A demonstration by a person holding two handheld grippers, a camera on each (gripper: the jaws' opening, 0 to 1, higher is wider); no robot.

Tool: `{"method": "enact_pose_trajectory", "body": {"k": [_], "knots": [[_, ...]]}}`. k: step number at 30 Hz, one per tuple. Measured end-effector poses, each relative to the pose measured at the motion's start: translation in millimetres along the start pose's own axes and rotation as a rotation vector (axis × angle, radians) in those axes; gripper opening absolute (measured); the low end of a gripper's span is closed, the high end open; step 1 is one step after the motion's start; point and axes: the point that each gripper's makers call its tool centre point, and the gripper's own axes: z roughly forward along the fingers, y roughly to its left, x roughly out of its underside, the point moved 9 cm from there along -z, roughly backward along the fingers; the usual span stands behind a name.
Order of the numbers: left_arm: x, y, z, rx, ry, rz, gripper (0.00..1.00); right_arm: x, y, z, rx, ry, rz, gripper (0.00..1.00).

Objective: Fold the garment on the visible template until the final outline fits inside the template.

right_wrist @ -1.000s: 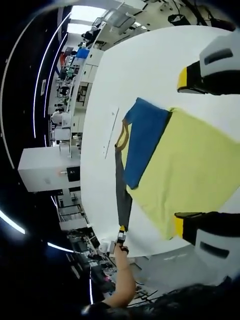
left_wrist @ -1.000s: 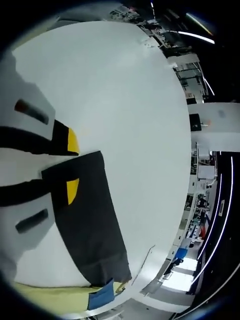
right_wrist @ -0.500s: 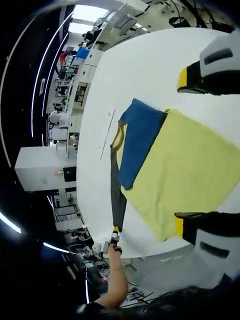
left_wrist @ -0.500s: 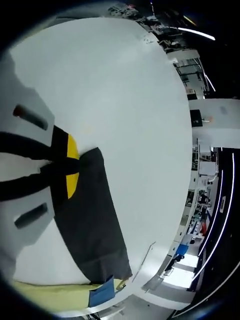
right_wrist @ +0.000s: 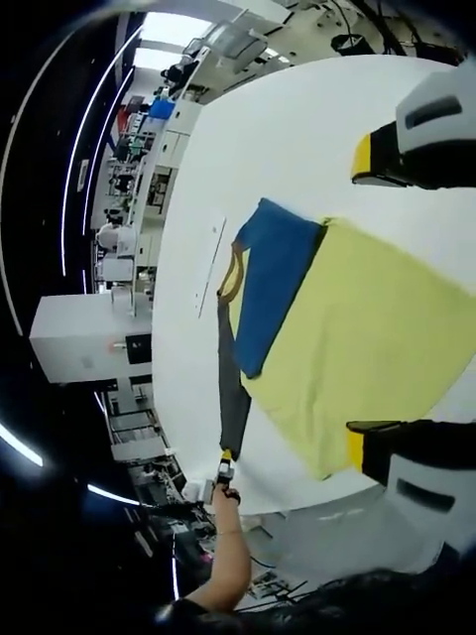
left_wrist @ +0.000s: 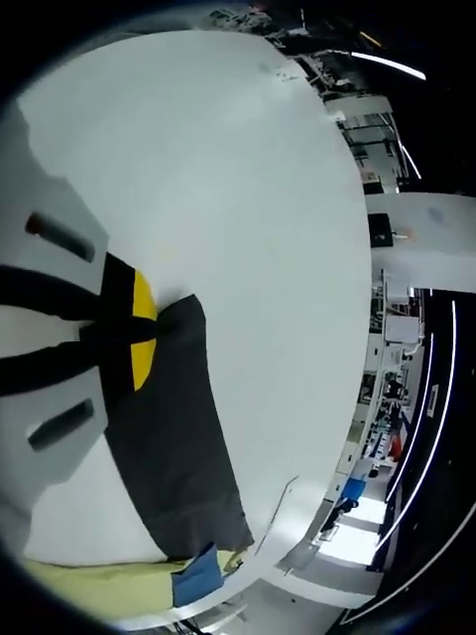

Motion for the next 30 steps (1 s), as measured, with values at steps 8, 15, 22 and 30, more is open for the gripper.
{"method": "enact_pose_trajectory", "body": {"k": [8, 15, 22, 30], "knots": [[-14.4, 0.5, 0.4, 0.015, -0.006, 0.056, 0.02, -1.2, 3.6, -0.3, -0.005, 0.005, -0.008, 0.99], [-13.3, -1.7, -2.5, 0.015, 0.014, 0.049, 0.02, -0.4, 4.5, -4.2, 0.004, 0.007, -0.011, 0.99], [-18.9, -9.0, -12.8, 0.039, 0.02, 0.091, 0.02, 4.0, 6.3, -5.3, 0.003, 0.006, -0.007, 0.99], [-29.5, -20.3, -20.6, 0.075, 0.009, 0.11, 0.02, 7.9, 7.8, -2.7, -0.012, 0.007, -0.022, 0.99]]}}
